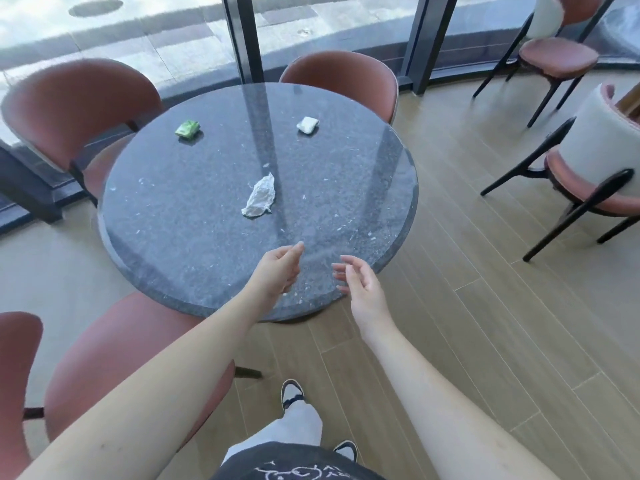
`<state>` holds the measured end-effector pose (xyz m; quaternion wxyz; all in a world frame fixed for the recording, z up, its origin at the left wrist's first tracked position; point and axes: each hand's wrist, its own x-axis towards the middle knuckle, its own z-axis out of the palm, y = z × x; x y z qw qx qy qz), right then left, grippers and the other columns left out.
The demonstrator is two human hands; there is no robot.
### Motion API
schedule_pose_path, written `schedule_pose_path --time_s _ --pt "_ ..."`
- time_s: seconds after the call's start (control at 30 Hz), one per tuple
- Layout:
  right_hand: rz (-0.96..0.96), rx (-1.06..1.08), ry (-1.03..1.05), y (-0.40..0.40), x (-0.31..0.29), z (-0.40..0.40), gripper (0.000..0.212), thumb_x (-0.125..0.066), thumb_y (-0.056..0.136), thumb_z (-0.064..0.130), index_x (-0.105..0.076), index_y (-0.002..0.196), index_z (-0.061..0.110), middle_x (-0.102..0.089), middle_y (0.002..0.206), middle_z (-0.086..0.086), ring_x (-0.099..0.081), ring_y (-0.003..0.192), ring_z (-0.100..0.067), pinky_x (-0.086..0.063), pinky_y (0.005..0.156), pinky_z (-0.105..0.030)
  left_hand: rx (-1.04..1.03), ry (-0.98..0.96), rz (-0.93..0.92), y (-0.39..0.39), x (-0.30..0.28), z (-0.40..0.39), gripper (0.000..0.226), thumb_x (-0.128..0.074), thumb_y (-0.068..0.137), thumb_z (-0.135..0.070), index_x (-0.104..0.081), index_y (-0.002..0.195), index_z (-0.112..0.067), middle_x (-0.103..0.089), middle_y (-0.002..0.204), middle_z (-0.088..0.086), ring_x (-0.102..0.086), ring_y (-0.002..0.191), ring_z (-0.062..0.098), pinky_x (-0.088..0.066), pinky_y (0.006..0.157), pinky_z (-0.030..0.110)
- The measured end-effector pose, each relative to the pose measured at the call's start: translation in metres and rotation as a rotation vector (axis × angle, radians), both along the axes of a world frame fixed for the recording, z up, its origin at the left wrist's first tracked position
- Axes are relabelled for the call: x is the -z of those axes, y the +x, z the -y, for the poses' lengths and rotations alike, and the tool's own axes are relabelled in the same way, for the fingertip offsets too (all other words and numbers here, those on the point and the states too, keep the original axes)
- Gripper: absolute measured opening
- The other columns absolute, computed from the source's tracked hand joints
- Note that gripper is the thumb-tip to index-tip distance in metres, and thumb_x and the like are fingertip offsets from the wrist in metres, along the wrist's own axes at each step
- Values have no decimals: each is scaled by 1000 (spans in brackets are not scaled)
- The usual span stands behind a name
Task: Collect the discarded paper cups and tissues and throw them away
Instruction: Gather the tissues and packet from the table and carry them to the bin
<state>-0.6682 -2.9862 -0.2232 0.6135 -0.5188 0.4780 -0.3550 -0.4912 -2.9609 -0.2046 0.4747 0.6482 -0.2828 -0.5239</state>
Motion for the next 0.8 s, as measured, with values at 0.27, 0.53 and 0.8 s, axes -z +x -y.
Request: schedule_pose_path --time_s 0.27,0.53,0.8 --pt "-92 -69 24 54 -3 64 20 -41 107 20 -58 115 28 -67 114 5 -64 93 5 -49 82 -15 -135 -71 -96 92 -4 66 60 -38 107 -42 -28 50 -27 -22 47 -8 -16 38 9 -9 42 21" --pt "-90 -84 29 96 -8 119 20 -42 107 25 -57 116 34 -66 116 12 -64 101 3 -48 84 -18 -118 -64 -43 134 7 121 42 -37 109 -31 -54 75 -13 -26 42 -10 -16 35 6 -13 39 14" --pt "-66 -156 40 127 1 180 22 -40 108 27 -57 120 28 -65 119 10 -62 110 -5 -48 97 -29 -267 24 179 158 30 163 36 -40 97 -3 -55 121 -24 -62 78 -3 -54 53 8 -38 41 17"
